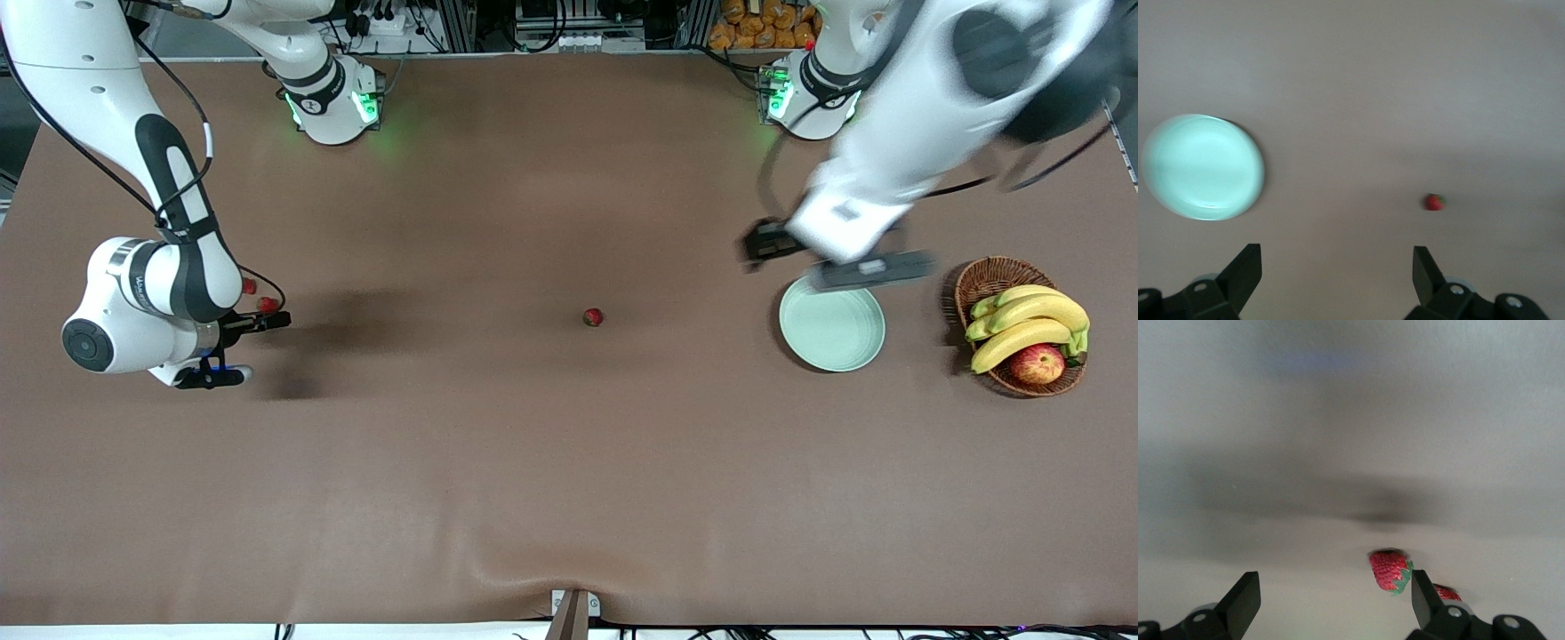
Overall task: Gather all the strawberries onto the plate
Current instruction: 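Return the right gripper to the strawberries while the left gripper reaches mid-table, then grasp the mid-table strawberry with the left gripper while the right gripper grasps another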
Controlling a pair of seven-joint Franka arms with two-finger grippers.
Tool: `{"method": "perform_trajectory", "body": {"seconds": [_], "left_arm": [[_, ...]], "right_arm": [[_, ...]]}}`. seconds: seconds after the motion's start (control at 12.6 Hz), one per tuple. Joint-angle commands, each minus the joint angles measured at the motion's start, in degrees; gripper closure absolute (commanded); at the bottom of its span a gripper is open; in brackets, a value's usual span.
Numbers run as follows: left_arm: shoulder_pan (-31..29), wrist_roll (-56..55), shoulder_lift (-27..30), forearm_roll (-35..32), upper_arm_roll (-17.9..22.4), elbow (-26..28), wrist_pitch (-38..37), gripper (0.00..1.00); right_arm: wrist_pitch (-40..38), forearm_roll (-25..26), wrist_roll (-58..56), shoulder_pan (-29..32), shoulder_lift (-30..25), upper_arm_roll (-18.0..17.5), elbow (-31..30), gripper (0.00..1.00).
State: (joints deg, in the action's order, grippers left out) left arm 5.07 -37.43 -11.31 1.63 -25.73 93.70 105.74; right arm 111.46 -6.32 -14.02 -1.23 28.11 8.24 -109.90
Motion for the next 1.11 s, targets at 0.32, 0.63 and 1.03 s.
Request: {"method": "perform_trajectory", "body": {"seconds": [0.32,0.63,1.03], "left_arm": [[17.4,-13.9,-27.6,-14.0,-0.8,-8.9,18.8,0.00],[21.8,-15.7,-34.6,-21.6,1.6,-8.7,22.4,0.17],[22.3,-16.4,-35.4,-22.4,1.8,-6.3,22.2,0.31]], "right_arm": [[0.2,4.5,0.0,2.9,2.8,-0.7,-1.5,0.00],[0.1,4.5,-0.5,3.2,3.6,-0.6,-2.2,0.00],[-1.6,4.5,-0.5,3.0,3.8,-0.7,-2.2,0.24]]}}
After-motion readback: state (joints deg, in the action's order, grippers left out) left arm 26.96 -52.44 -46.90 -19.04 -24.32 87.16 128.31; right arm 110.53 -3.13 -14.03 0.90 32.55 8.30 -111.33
